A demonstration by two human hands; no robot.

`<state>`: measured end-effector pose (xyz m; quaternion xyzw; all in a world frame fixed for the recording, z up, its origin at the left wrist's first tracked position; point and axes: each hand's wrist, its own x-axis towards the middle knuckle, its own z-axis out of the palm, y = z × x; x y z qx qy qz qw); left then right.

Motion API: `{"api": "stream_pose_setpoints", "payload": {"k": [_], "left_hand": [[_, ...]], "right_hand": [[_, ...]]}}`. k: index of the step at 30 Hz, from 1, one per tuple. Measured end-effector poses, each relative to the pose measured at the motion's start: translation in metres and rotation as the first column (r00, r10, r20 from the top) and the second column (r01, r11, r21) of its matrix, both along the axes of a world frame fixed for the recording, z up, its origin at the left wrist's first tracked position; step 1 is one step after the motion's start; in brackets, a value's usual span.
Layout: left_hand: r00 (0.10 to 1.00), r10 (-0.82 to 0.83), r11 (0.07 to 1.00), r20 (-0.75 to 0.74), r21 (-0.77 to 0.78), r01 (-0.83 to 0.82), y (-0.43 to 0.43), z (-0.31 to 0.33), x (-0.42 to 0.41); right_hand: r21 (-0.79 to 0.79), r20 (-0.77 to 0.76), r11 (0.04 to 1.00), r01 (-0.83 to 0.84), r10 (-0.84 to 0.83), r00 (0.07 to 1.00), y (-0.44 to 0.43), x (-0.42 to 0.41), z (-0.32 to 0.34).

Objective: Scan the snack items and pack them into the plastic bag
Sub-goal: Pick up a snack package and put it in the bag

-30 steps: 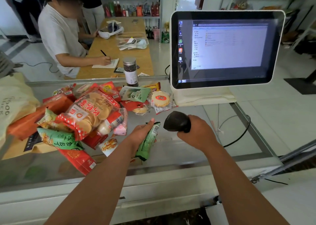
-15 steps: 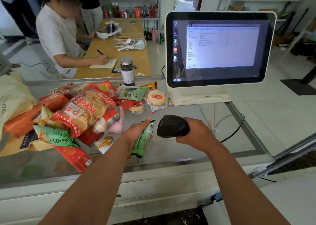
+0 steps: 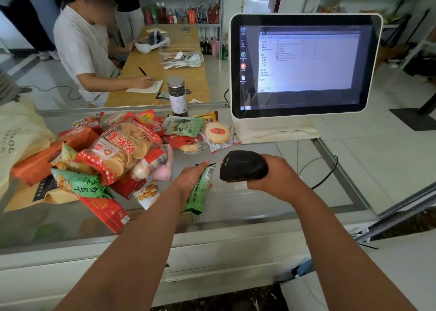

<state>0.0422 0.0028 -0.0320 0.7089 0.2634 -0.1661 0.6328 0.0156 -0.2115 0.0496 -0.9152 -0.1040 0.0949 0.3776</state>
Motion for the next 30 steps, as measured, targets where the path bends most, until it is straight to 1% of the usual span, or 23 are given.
{"api": "stream_pose_setpoints", "payload": {"k": [5,12,26,30], "left_hand": [[1.000,-0.016,1.000,0.005,-0.003,0.016,0.002,0.000,0.001],[1.000,-0.012,0.996,0.001,-0.085,0.012,0.005,0.001,0.001],[1.000,-0.017,0.993,-0.004,-0.114,0.017,0.006,-0.002,0.003],[1.000,0.004,0.993,0.001,-0.122,-0.004,0.005,-0.002,0.003]], "right_hand": [[-0.006,-0.011,1.000,-0.010,0.010,1.000,-0.001,0.002,0.003],[-0.014,-0.020,1.000,-0.018,0.018,1.000,-0.001,0.001,0.004],[-0.014,0.002,1.000,-0.006,0.006,1.000,0.000,0.000,0.005],[-0.059,0.020,0.998,0.017,-0.016,1.000,0.005,0.003,-0.009]]}}
